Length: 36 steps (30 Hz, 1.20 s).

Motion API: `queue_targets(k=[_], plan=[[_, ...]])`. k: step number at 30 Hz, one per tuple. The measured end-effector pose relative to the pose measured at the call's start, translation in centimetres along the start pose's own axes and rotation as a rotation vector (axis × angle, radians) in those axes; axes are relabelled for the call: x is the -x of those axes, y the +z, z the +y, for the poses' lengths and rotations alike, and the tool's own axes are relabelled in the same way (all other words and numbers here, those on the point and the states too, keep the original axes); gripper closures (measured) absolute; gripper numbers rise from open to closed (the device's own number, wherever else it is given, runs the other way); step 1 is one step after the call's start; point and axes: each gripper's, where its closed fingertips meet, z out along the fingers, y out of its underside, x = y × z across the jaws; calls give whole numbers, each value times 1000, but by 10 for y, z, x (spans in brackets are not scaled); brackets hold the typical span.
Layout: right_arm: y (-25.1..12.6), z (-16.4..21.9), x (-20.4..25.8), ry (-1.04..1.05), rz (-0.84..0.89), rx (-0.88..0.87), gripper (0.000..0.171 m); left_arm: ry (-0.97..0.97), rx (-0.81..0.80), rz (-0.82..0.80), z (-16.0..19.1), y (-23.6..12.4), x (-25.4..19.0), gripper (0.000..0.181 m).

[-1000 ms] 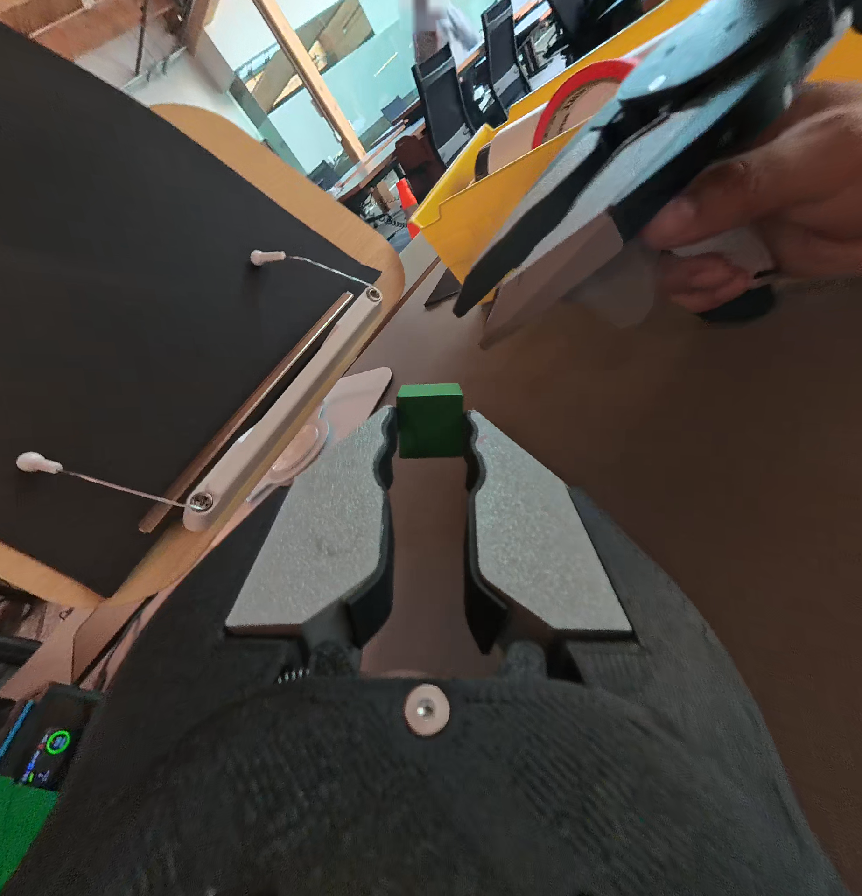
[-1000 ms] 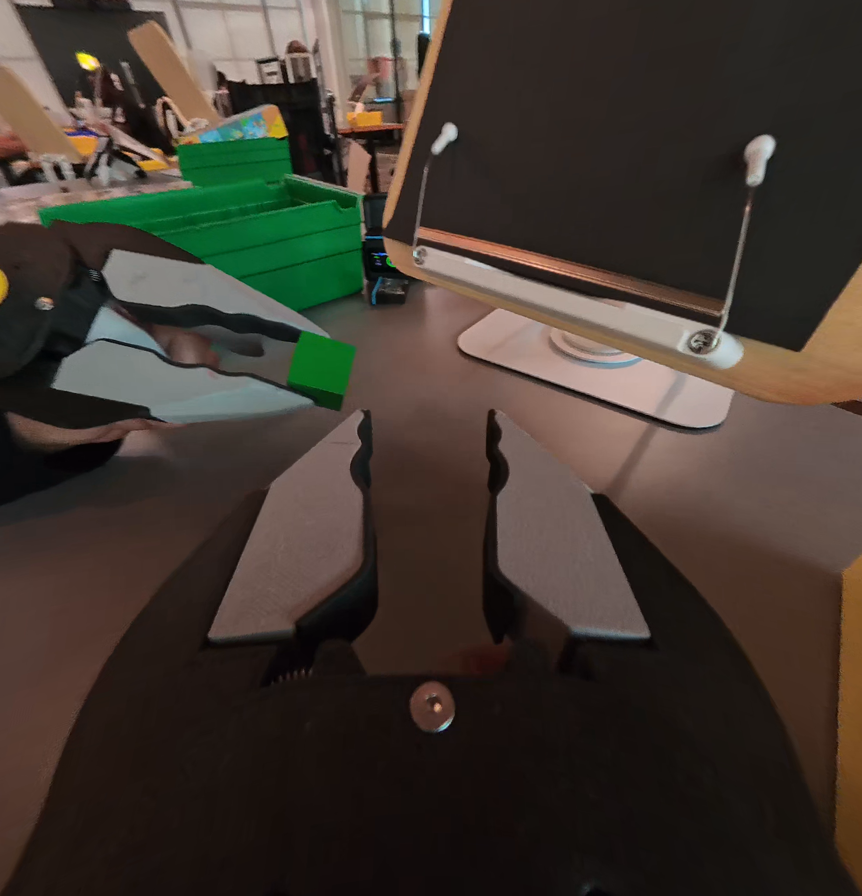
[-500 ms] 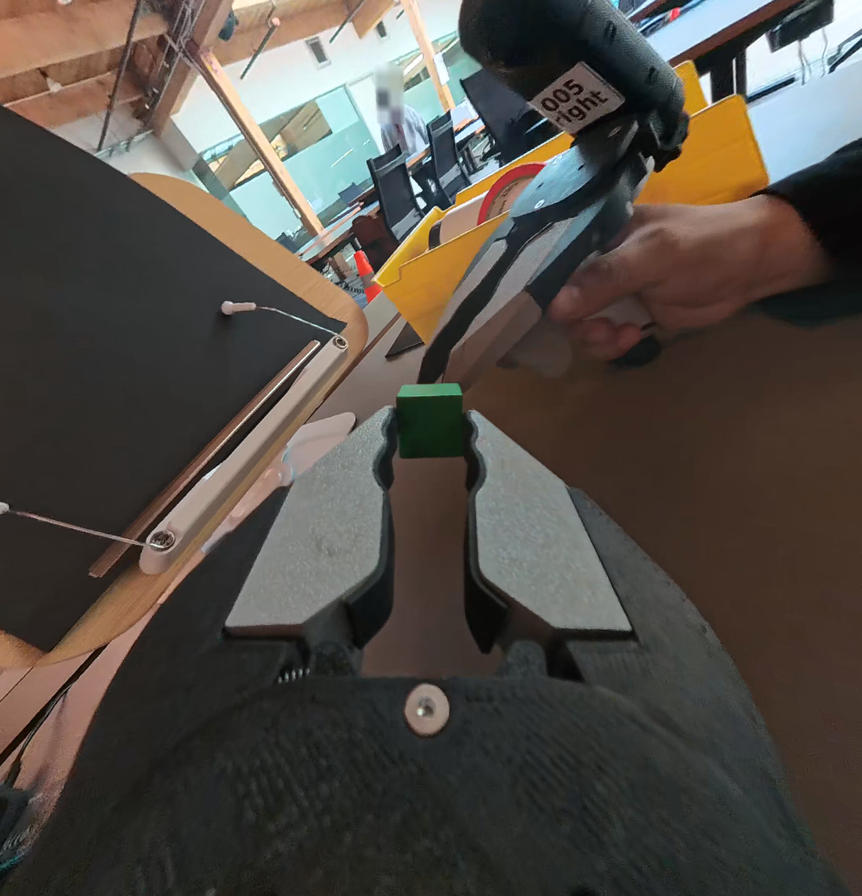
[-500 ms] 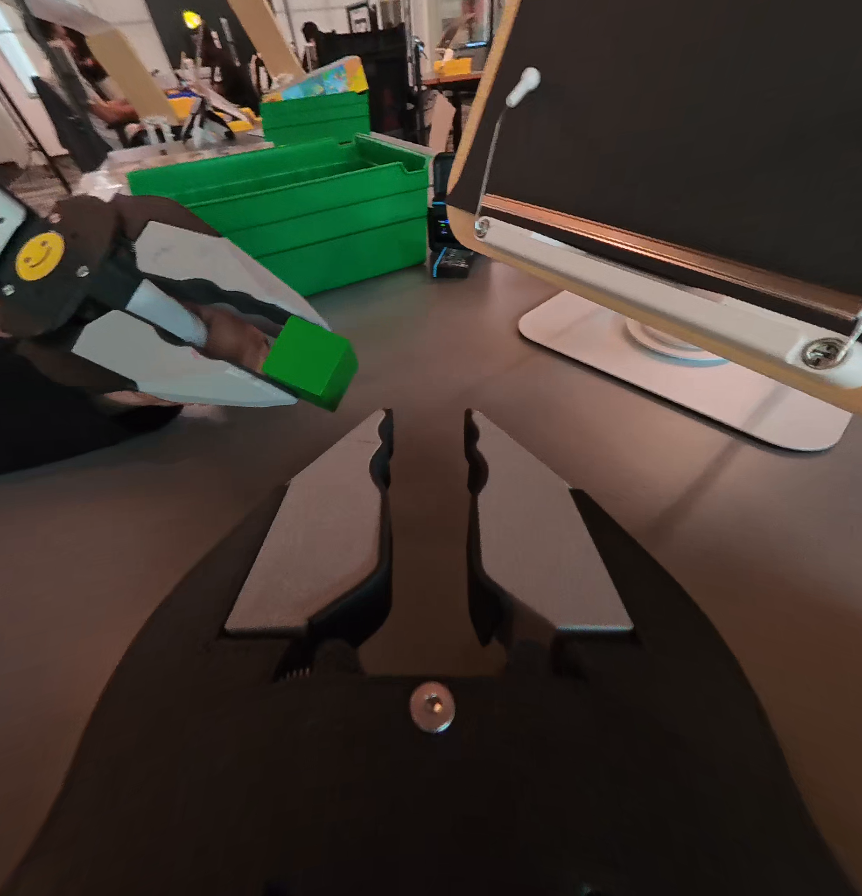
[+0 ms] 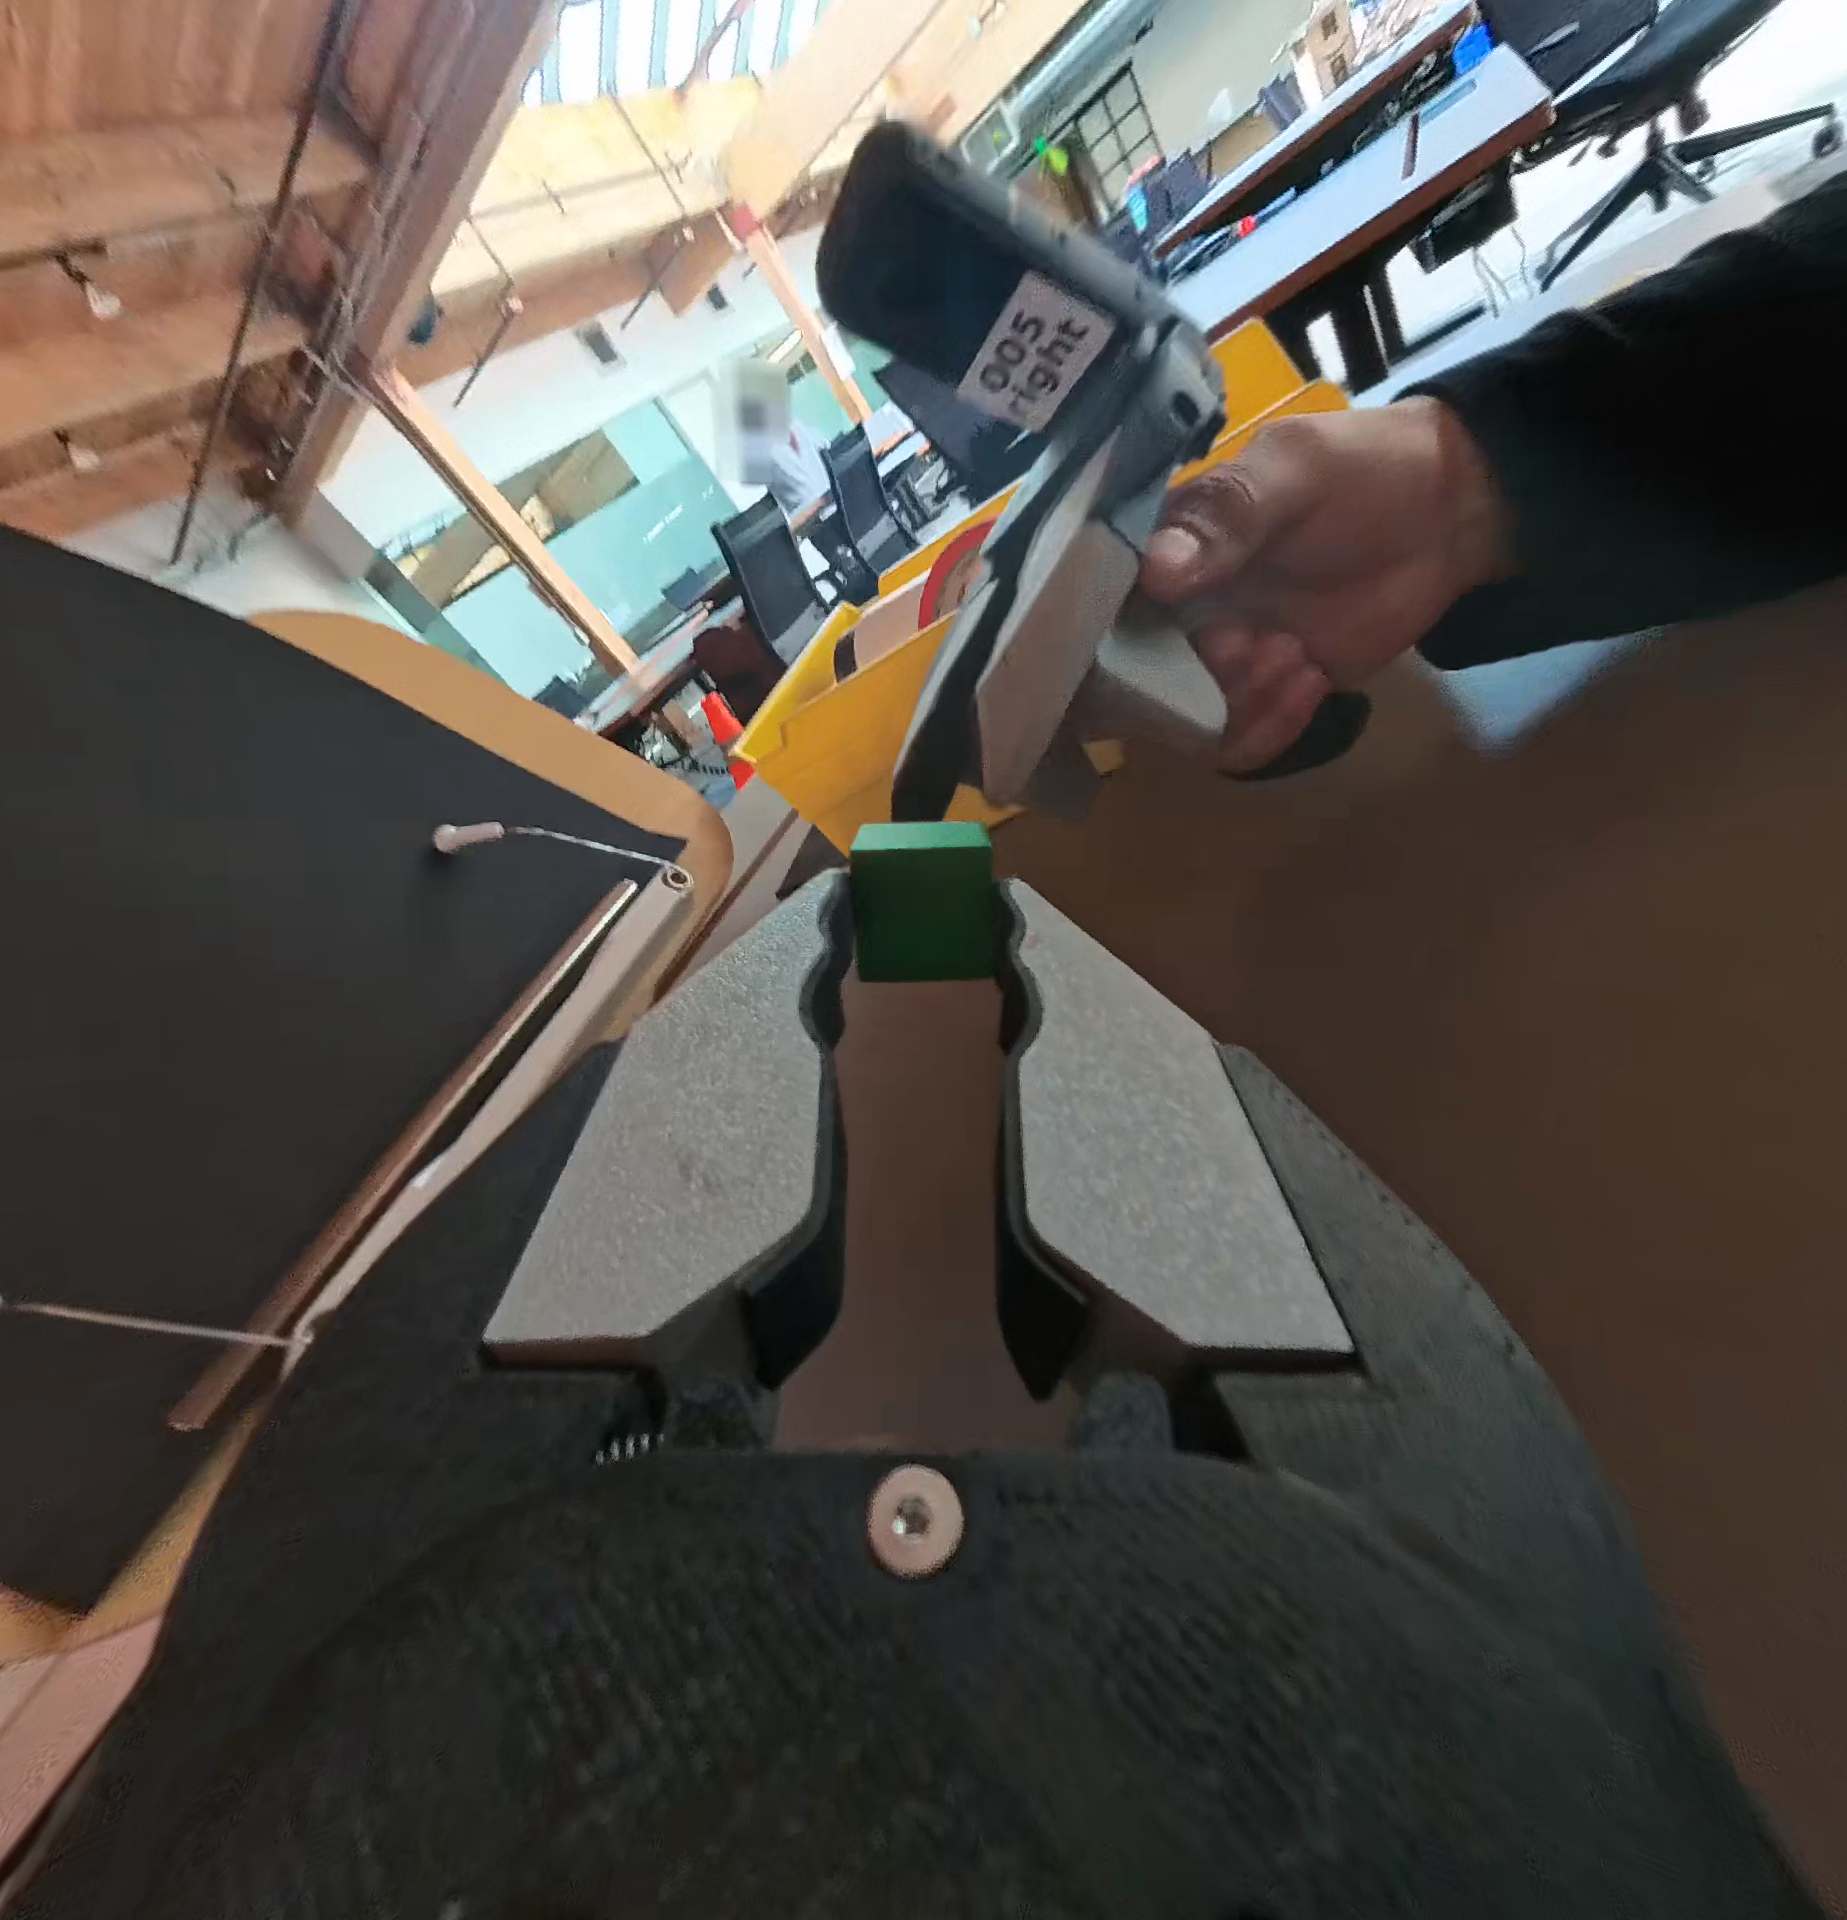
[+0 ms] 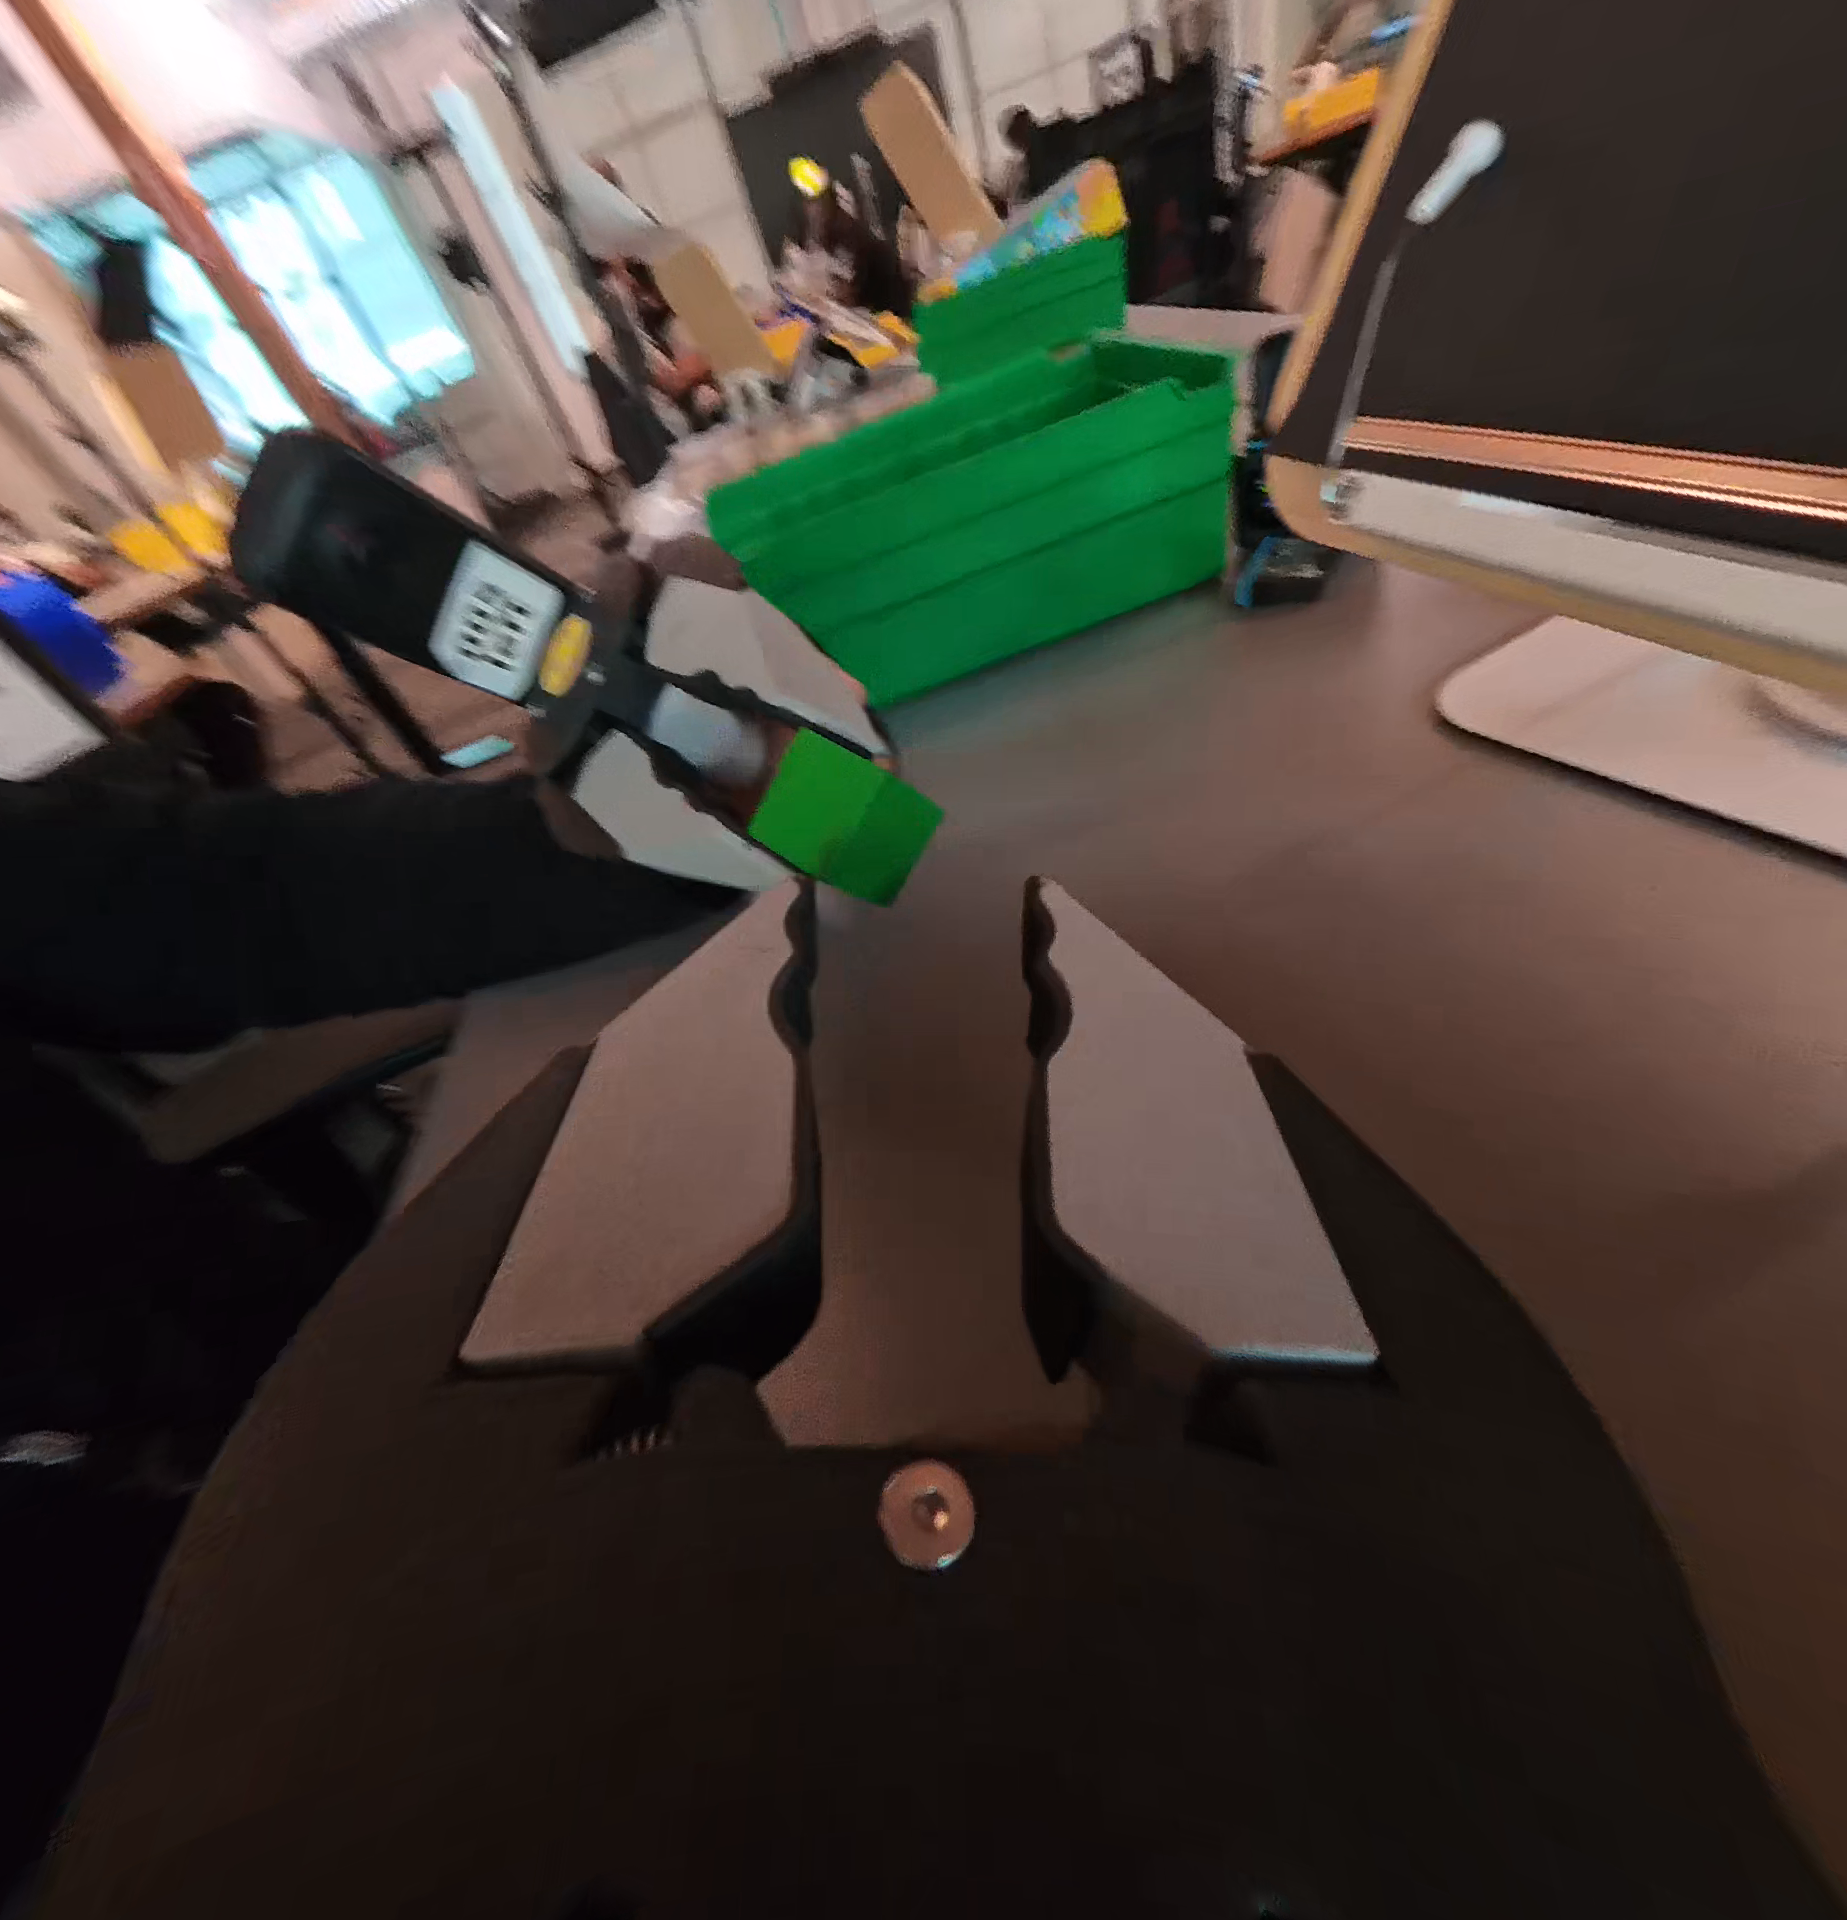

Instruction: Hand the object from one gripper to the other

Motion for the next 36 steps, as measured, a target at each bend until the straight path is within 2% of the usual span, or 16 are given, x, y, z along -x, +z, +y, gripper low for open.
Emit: queue_targets(k=[4, 9, 11, 16, 19, 21, 23, 25, 28, 31, 34, 36], plan=[[-9, -14, 35, 159, -269, -47, 121, 29, -135, 7, -31, -12, -2, 158], [-11, -22, 77, 267, -518, -68, 127, 64, -191, 43, -56, -14, -21, 158], [-8, -22, 80, 320, -552, -66, 143, 74, -199, 52, -61, -13, -27, 157], [-3, -15, 69, 394, -523, -47, 146, 42, -125, 55, -47, -7, -25, 157], [0, -14, 57, 330, -424, -51, 147, -17, -66, 48, -34, -4, -20, 157], [1, -16, 41, 222, -270, -66, 147, -91, -31, 23, -23, -1, -12, 153], [-1, -17, 19, 13, -30, -46, 147, -220, 22, 45, -9, 1, -8, 149], [-10, -22, 3, -253, 203, -21, 148, -435, 66, 86, 4, 3, -3, 148], [-16, -26, -1, -617, 434, 45, 148, -787, 89, 184, 17, 4, 0, 137], [-5, -15, 2, -867, 534, 142, 147, -957, 34, 236, 12, 4, 0, 133], [3, -7, -5, -990, 627, 231, 147, -973, 55, 224, 13, 8, -3, 127], [10, -3, -1, -1046, 630, 257, 147, -962, 54, 222, 11, 13, -5, 128]])
